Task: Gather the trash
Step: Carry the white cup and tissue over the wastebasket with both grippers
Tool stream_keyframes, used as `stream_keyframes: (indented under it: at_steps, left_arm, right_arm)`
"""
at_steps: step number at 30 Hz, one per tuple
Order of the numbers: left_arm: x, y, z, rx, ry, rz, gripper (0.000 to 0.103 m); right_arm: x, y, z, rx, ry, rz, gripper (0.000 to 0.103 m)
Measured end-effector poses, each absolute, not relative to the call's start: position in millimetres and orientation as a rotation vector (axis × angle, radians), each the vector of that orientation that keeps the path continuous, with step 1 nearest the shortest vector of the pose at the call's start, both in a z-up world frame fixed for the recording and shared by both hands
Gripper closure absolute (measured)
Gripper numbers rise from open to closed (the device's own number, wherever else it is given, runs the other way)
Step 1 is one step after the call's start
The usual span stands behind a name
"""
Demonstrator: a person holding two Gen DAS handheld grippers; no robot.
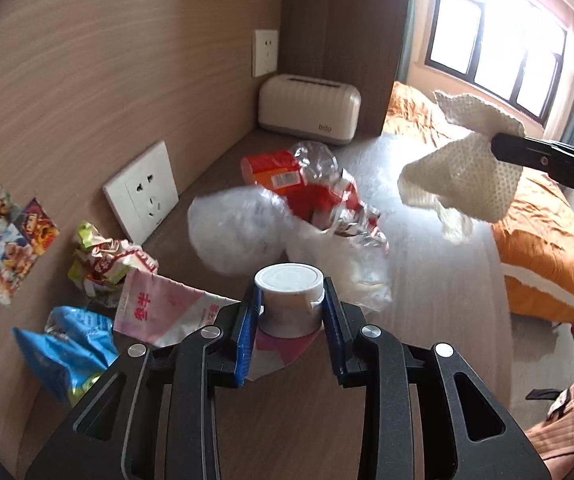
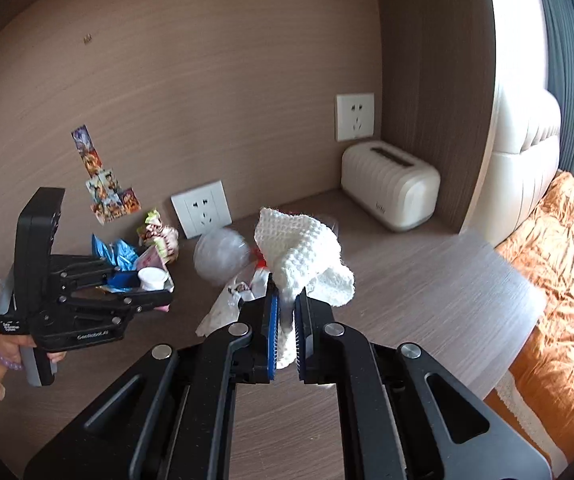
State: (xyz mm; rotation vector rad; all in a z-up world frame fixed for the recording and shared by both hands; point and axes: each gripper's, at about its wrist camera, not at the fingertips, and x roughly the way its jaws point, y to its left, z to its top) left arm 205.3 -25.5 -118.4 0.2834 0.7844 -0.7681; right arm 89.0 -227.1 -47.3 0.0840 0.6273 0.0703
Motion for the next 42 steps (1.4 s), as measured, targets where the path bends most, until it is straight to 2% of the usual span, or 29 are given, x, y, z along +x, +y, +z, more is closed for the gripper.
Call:
stream_keyframes:
  at_steps: [10,23,32,42]
  left_arm:
    - [141,-62,-70,0.261,0.701,-0.83,0.073]
    - [72,-176,-72,0.295,0.721,-1.035,0.073]
    - [25,-275,-110,0.36,0.774,-1.192,0.073]
    - [-1,-351,-202,0.457,0.833,-1.307,0.072]
  right_arm:
    - [44,-254,-16,0.073,0.556,0.064,0.095]
    - [-35,-329,-19,0.11,0.574,-0.066,0.095]
    - [-82,-390,-48,0.167,0.632,-0.184,0.095]
    - [-84,-434,-141,0.219,0.787,-0.367,0.095]
